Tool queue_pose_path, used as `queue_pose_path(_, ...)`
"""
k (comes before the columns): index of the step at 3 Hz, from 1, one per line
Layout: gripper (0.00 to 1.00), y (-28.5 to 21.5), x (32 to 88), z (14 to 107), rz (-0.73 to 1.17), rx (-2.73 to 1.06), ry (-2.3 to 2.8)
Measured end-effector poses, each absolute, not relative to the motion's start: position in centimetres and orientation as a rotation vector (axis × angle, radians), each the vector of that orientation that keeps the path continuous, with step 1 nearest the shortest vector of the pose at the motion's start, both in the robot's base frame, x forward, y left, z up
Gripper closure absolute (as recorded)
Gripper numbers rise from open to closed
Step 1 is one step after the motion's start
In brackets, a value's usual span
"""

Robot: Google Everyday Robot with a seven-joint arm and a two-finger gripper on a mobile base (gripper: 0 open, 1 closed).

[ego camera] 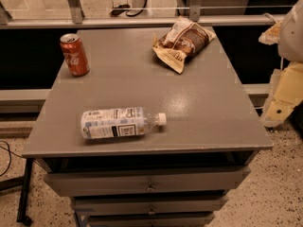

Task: Pick coke can

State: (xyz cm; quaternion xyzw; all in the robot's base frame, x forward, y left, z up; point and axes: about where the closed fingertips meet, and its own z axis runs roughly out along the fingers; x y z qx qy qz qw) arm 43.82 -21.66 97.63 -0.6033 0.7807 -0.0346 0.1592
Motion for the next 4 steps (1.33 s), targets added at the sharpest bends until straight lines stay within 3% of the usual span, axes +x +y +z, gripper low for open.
queue_pose_path(2, 0.00, -21.4, 44.5, 97.9, -0.090, -1.722, 2.197)
queue_pose_path(4, 0.00, -13.7, 53.2, 96.8, 0.173, -1.647, 1.980)
